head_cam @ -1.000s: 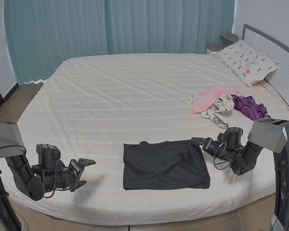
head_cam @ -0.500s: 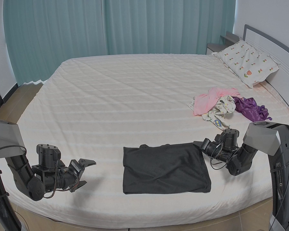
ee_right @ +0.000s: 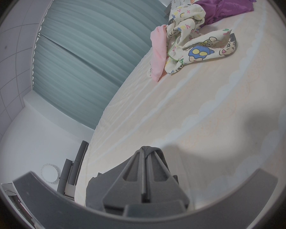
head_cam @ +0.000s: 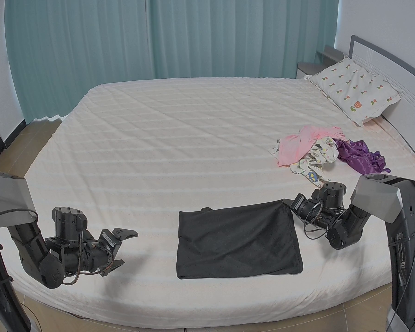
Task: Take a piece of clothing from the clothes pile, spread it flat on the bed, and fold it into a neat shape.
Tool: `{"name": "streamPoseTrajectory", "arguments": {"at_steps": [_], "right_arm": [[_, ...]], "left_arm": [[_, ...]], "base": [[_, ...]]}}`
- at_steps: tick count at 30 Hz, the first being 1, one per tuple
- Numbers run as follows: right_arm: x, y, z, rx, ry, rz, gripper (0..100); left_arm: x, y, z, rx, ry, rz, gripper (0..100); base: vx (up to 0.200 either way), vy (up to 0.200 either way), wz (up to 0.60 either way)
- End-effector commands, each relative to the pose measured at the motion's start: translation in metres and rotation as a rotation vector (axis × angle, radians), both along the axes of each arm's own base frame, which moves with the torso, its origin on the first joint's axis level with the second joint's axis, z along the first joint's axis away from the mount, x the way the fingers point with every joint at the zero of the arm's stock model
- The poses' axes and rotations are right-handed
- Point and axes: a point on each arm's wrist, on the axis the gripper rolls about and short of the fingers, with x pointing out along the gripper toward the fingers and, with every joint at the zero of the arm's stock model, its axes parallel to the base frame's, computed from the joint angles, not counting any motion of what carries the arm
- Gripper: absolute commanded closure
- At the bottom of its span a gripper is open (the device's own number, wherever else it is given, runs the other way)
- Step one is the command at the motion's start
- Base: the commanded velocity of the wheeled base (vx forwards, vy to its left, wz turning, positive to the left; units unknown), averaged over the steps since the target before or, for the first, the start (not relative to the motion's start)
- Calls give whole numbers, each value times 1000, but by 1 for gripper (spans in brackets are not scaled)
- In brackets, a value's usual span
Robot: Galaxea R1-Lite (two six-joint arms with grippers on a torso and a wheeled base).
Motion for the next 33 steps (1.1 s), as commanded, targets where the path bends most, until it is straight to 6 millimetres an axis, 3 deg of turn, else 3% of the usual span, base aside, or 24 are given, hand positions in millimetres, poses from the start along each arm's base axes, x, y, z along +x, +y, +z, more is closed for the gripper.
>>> {"name": "streamPoseTrajectory", "arguments": {"at_steps": [1,11,12,14,20,24,29,33], "right_arm": [[2,-5,-2,0,0,-12,100],[2,-6,-5,-1,8,-15,100],[1,-6,-4,-1,8,-15,0],[-1,-8,-1,-1,8,-18,0],[-33,-22,26,7,44,12,0],[-44,-28,22,6,78,30,0],[-78,-27,10,-62,141,195,0],[-81,-24,9,-68,145,218,0]], "left_arm": [[0,0,0,0,1,0,0],[0,0,0,-1,-1,0,0],[0,0,0,-1,-1,0,0],[0,0,0,0,1,0,0],[0,0,-1,2,1,-2,0],[0,0,-1,2,1,-2,0],[0,-1,-1,3,4,-5,0],[1,-1,-2,3,4,-7,0]], "base": [[0,0,0],[0,0,0],[0,0,0],[0,0,0],[0,0,0],[0,0,0],[0,0,0],[0,0,0]]}}
